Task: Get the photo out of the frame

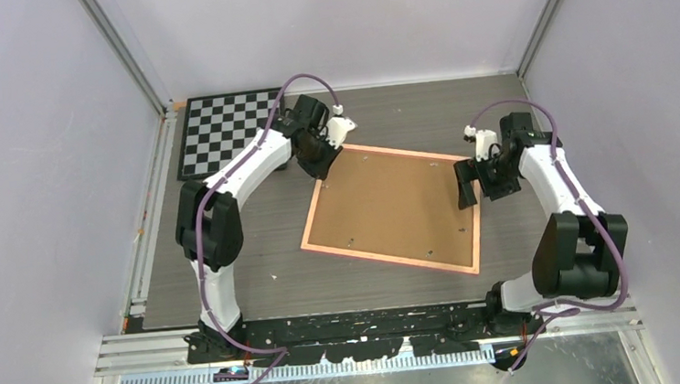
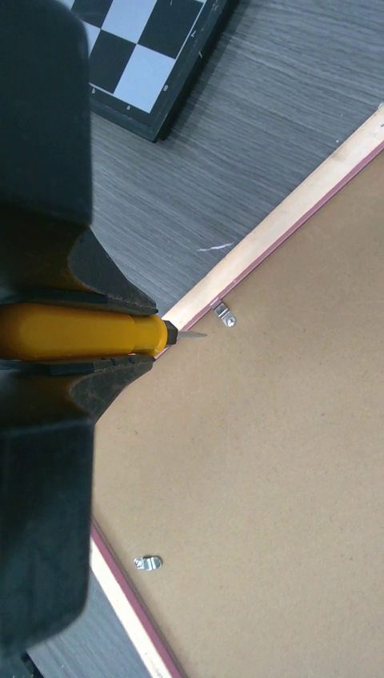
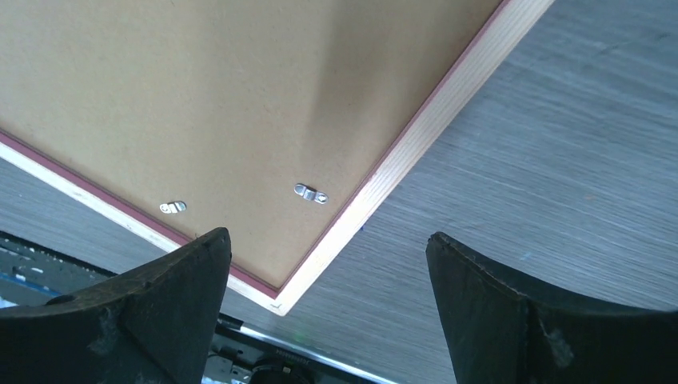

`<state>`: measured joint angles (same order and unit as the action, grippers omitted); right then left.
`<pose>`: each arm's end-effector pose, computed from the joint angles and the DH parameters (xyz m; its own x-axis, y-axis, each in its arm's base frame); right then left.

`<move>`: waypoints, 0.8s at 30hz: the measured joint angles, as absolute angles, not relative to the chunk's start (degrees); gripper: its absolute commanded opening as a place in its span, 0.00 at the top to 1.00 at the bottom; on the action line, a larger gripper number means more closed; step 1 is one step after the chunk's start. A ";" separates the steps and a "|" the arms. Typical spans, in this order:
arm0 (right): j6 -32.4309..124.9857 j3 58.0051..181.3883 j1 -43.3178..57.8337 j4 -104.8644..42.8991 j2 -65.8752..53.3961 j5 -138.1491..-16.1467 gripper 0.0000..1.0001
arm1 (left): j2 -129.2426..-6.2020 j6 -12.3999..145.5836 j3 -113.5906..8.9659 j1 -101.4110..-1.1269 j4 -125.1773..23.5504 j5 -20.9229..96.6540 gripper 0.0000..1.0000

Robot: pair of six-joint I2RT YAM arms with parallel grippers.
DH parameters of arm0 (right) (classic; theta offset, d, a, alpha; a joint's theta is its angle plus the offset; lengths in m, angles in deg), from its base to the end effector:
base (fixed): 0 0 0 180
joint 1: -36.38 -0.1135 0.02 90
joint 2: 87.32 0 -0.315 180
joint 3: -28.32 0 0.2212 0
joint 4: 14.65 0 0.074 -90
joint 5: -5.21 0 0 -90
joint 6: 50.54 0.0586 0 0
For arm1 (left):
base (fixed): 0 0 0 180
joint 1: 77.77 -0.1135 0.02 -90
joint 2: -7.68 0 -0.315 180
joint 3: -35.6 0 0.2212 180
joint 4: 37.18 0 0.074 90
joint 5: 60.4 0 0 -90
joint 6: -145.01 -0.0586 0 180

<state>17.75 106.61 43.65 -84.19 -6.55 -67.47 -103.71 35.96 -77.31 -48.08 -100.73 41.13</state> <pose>0.2309 -0.0119 0.2913 -0.8876 -0.2428 -0.3915 -0.3215 0.9351 0.1489 0.3570 -0.2170 0.2966 -0.5402 0.6762 -0.5009 0.7861 0.6179 -0.0138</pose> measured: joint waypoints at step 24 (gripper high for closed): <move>23.65 107.83 43.67 -85.83 11.75 -67.29 0.07 | -106.31 34.98 -78.55 -47.44 -99.24 37.66 1.00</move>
<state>23.65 107.83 43.67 -85.83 11.75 -67.29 -106.31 34.98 -78.55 -47.44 -99.24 37.66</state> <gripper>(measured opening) 0.932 0.195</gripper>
